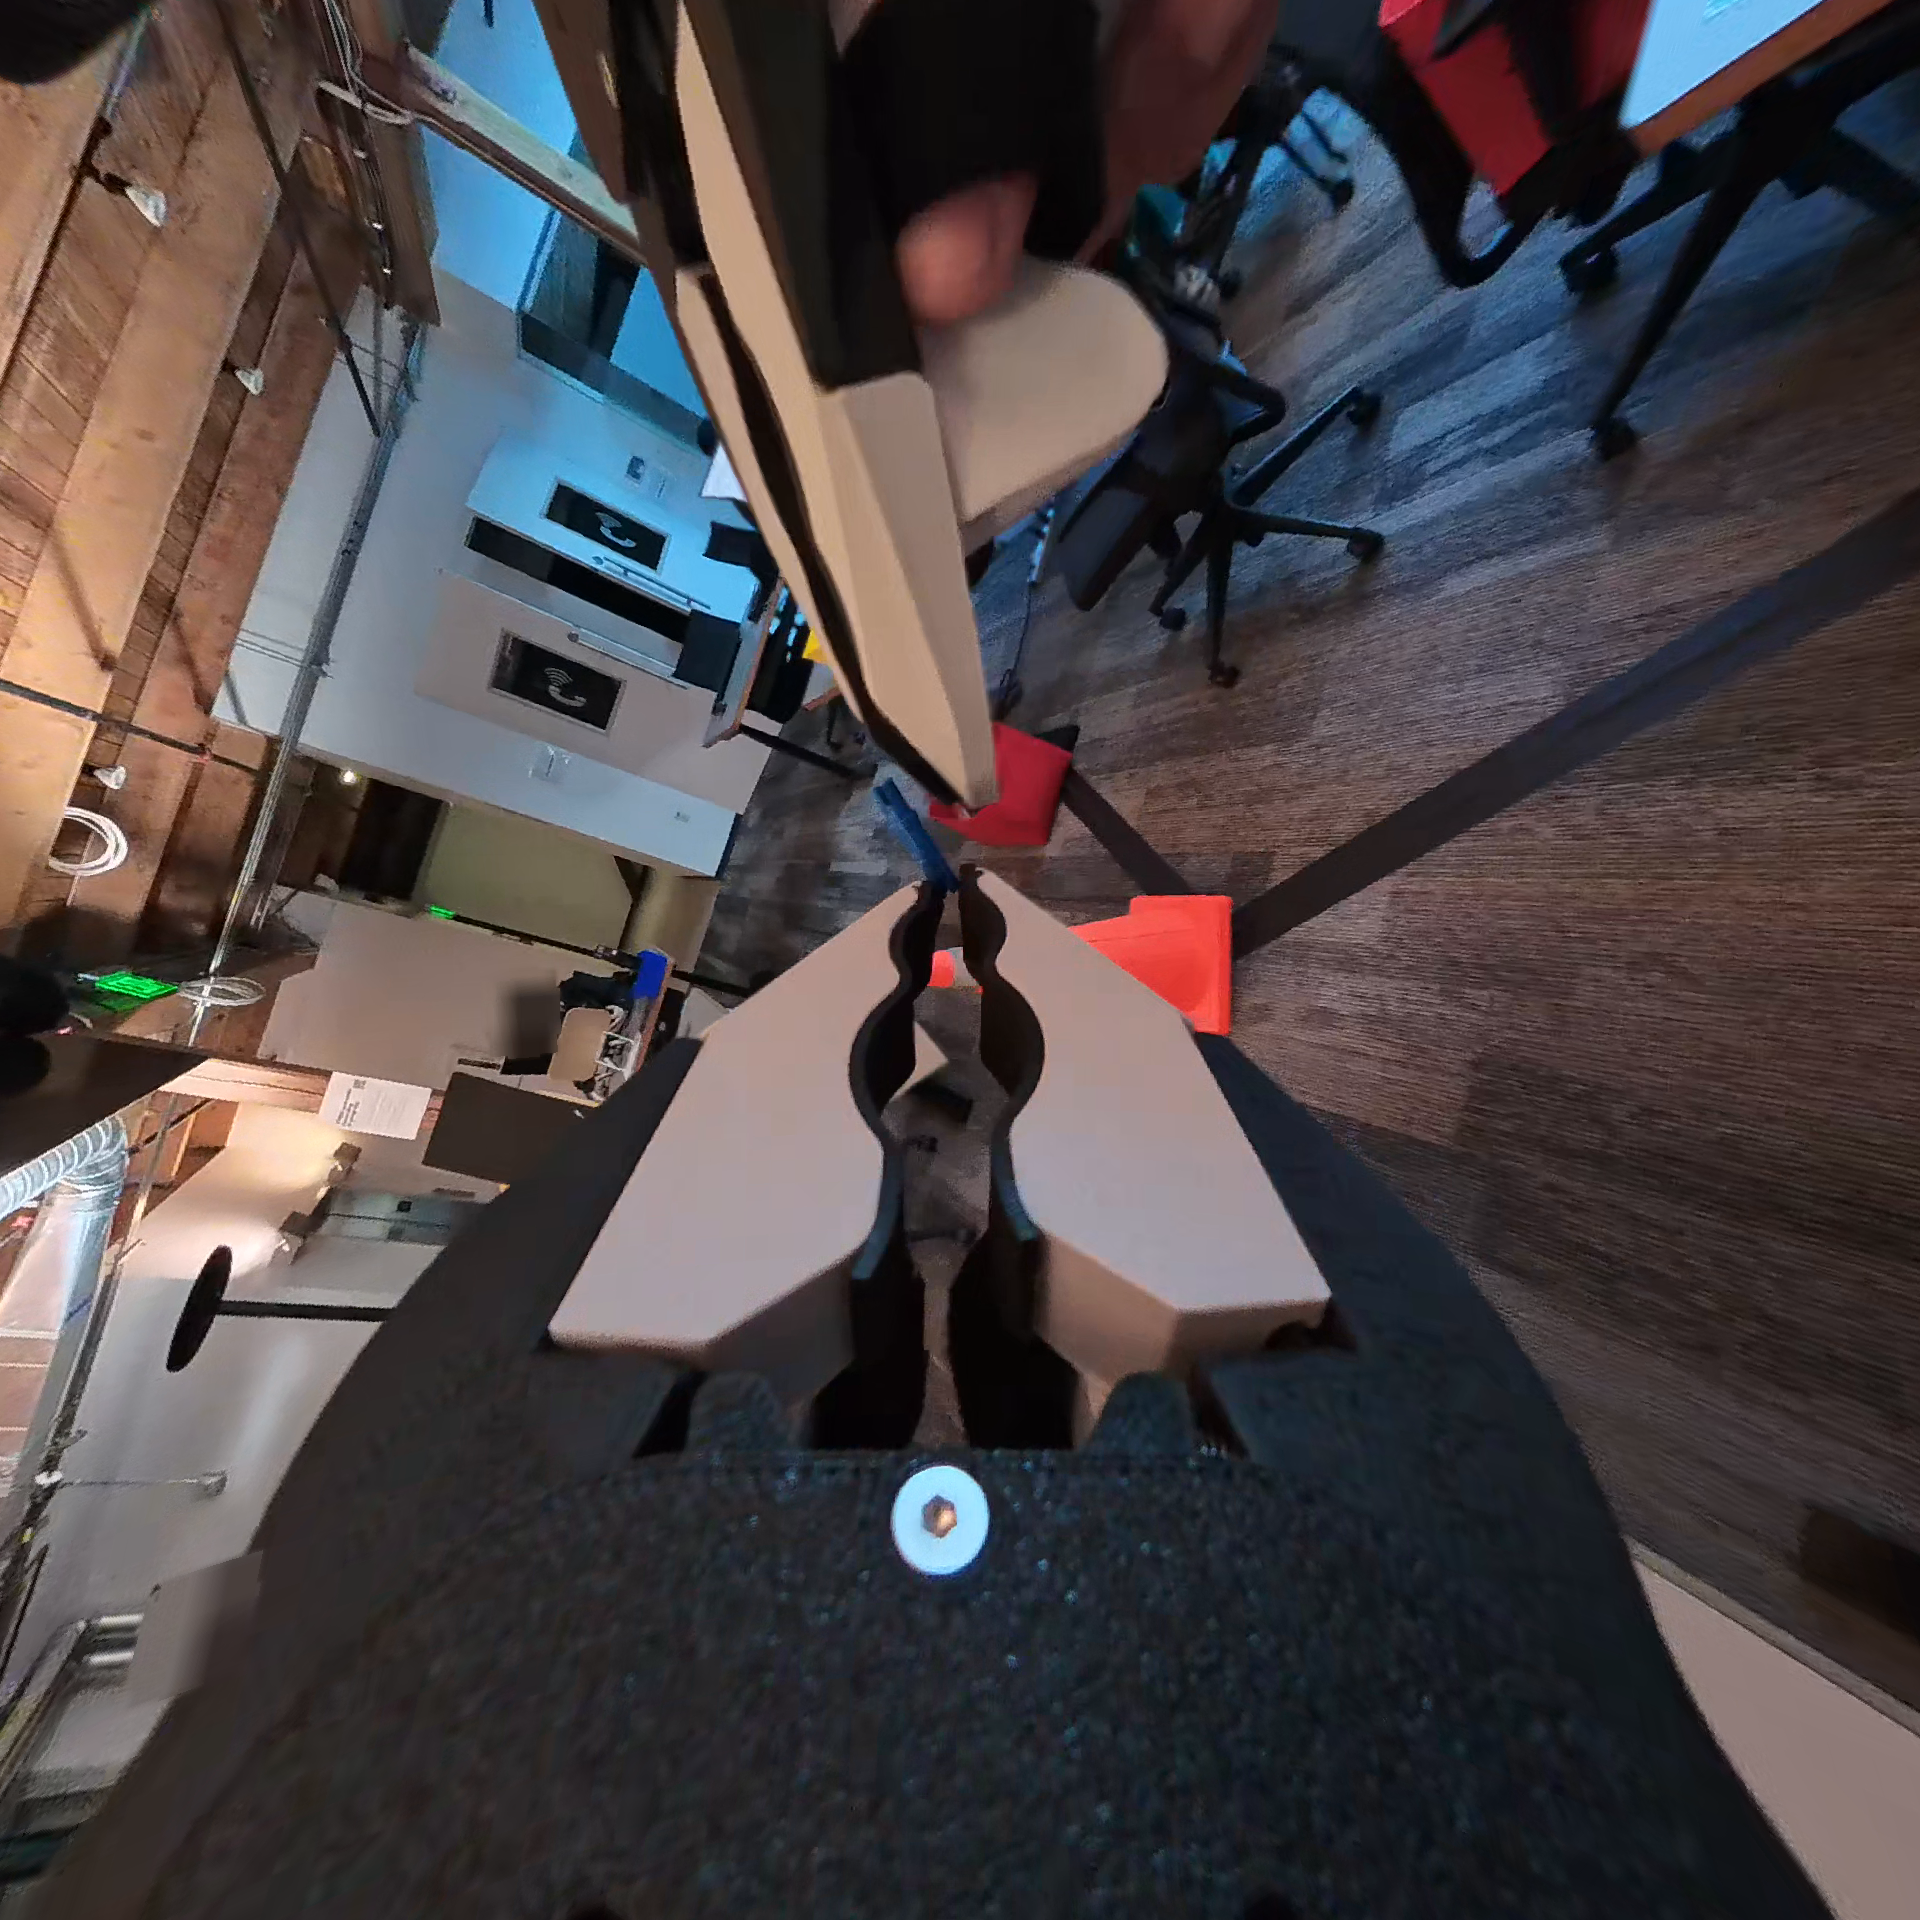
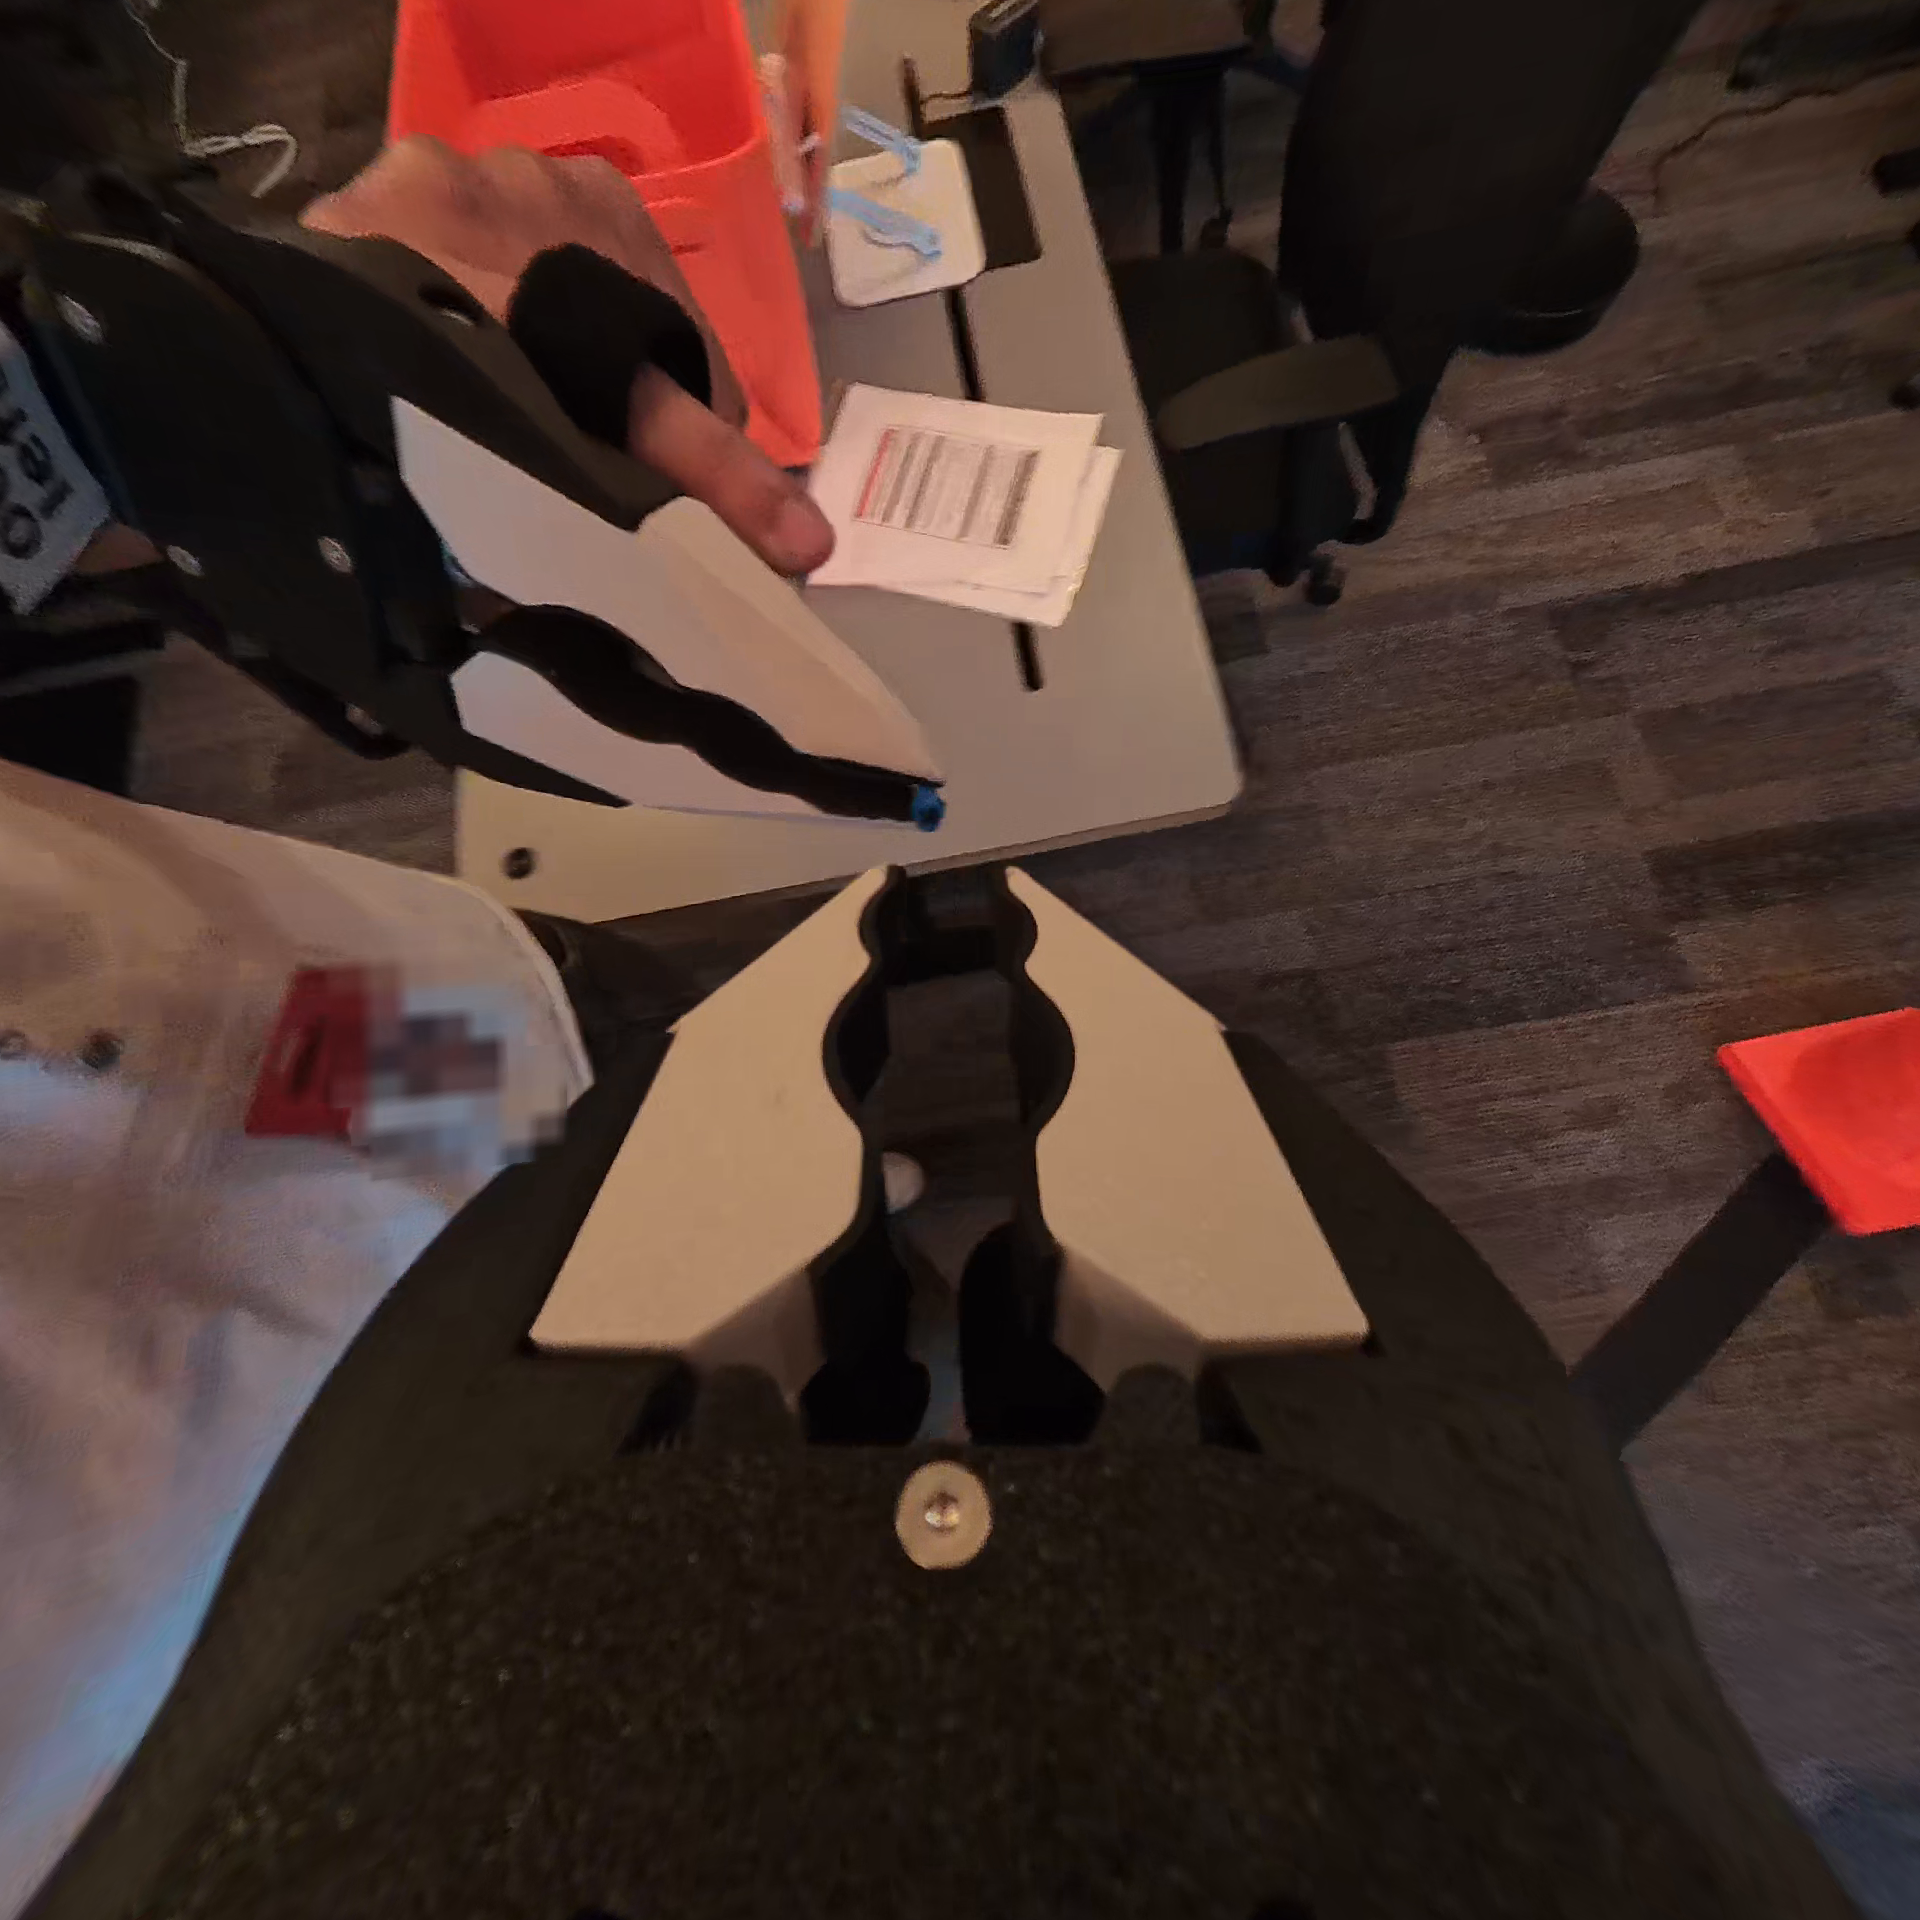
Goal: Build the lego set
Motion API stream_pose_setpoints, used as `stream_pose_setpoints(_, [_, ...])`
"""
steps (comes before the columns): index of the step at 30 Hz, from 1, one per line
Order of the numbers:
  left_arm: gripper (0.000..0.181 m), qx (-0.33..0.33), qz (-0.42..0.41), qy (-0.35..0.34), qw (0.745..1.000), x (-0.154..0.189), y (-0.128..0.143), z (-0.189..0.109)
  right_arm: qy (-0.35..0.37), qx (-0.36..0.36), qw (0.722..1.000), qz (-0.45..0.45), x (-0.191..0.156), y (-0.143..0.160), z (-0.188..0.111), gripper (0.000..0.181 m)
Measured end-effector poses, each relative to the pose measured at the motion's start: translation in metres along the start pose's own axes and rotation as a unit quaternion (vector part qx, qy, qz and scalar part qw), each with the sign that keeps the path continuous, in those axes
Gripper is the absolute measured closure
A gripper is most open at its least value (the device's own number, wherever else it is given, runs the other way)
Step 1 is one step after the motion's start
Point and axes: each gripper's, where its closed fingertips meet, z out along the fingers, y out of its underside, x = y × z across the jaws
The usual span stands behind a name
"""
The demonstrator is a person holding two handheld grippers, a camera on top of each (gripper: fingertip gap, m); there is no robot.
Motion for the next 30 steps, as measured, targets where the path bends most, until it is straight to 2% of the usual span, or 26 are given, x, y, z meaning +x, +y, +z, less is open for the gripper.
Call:
stream_pose_setpoints(3, [0.177, -0.014, 0.007, -0.006, 1.0, -0.04, 0.037, 0.065, -0.031, 0.04, 0.999, -0.015, 0.083, -0.027, 0.006, 0.168])
stream_pose_setpoints(11, [0.177, -0.084, 0.006, -0.027, 0.996, -0.14, 0.167, 0.254, -0.1, 0.017, 0.993, -0.061, 0.325, -0.071, 0.055, 0.177])
stream_pose_setpoints(16, [0.178, -0.131, -0.019, -0.036, 0.991, -0.223, 0.255, 0.349, -0.16, 0.017, 0.984, -0.073, 0.461, -0.125, 0.089, 0.174])
stream_pose_setpoints(20, [0.178, -0.169, -0.028, -0.043, 0.984, -0.28, 0.337, 0.394, -0.205, -0.001, 0.973, -0.102, 0.551, -0.175, 0.137, 0.177])
stream_pose_setpoints(22, [0.178, -0.182, -0.045, -0.05, 0.981, -0.308, 0.389, 0.413, -0.224, -0.008, 0.969, -0.107, 0.594, -0.201, 0.171, 0.177])
stream_pose_setpoints(26, [0.178, -0.211, -0.057, -0.089, 0.972, -0.374, 0.507, 0.438, -0.238, 0.016, 0.962, -0.132, 0.676, -0.273, 0.253, 0.177])
stream_pose_setpoints(30, [0.178, -0.234, -0.074, -0.12, 0.962, -0.446, 0.627, 0.439, -0.277, 0.021, 0.951, -0.138, 0.742, -0.362, 0.339, 0.177])
